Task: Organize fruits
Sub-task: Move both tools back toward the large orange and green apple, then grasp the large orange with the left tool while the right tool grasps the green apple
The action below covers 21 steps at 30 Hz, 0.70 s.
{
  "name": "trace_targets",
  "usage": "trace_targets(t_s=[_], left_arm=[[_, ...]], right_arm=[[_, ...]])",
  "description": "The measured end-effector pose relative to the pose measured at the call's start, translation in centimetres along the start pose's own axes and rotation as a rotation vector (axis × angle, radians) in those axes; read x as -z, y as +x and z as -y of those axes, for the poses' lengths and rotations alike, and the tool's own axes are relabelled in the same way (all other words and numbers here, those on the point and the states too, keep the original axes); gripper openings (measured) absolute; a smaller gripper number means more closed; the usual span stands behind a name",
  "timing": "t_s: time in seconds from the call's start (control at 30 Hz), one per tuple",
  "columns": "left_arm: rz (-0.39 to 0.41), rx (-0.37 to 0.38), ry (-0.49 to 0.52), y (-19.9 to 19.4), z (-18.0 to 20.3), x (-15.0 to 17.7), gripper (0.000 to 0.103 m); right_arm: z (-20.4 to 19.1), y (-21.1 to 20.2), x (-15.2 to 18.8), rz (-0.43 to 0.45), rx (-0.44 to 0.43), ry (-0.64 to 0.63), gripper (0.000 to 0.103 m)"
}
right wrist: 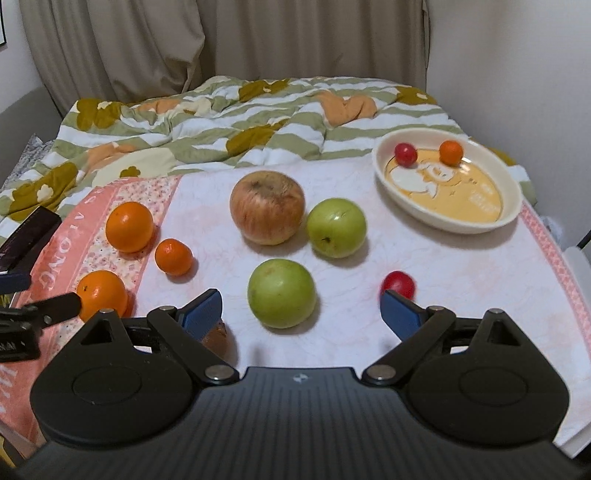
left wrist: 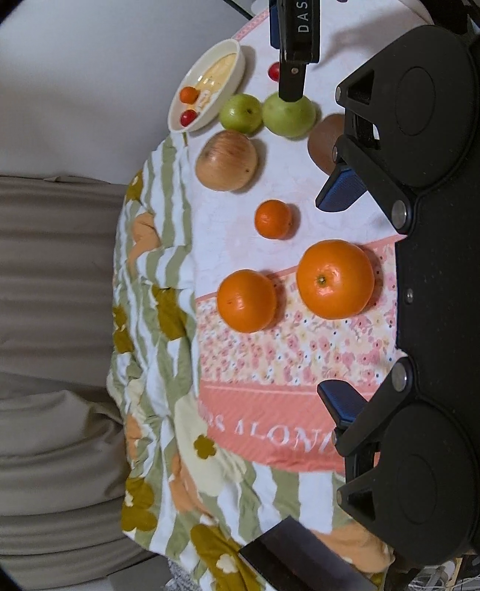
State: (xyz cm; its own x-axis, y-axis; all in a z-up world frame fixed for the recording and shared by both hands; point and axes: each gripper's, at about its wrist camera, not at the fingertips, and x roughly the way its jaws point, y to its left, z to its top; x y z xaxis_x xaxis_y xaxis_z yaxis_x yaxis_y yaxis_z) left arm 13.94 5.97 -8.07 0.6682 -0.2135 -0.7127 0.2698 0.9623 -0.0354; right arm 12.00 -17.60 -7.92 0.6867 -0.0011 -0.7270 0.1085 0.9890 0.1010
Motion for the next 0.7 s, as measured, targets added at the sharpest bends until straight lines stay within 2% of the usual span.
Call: trace_targets(t_s=[0.23,0.47,0.5,0.6,0.7], left_arm=[[-0.053,0.045,-0.019,2.8,-0.1,0.3,0.088],[-0.053,0.038,-0.032,3.5,-0.1,0.1,0.084],[-0.054,0.036,-0.034,3.6,-0.1,0.1,0.082],[-0.070,0.046,-0.028,4.0,0.1,0.1,0.064],[-0.073,0.049,-0.025,4.0,0.2,0.2,0.063]], right_arm=[[-0.3,2.4,-0.1,-0.021,-0.006,0.047,0.103],[-0.5,3.5,-0.1,-0.045,-0.018,0.056,0.097],[-0.5,3.6,-0.1,-0.045,-0.021,0.056,0.097],[-0.4,3.8,-0.1,-0.048,-0.026,0.058,0.094],[-0.4,4.2,-0.1,-0.055,-0.034,0.063,0.089]])
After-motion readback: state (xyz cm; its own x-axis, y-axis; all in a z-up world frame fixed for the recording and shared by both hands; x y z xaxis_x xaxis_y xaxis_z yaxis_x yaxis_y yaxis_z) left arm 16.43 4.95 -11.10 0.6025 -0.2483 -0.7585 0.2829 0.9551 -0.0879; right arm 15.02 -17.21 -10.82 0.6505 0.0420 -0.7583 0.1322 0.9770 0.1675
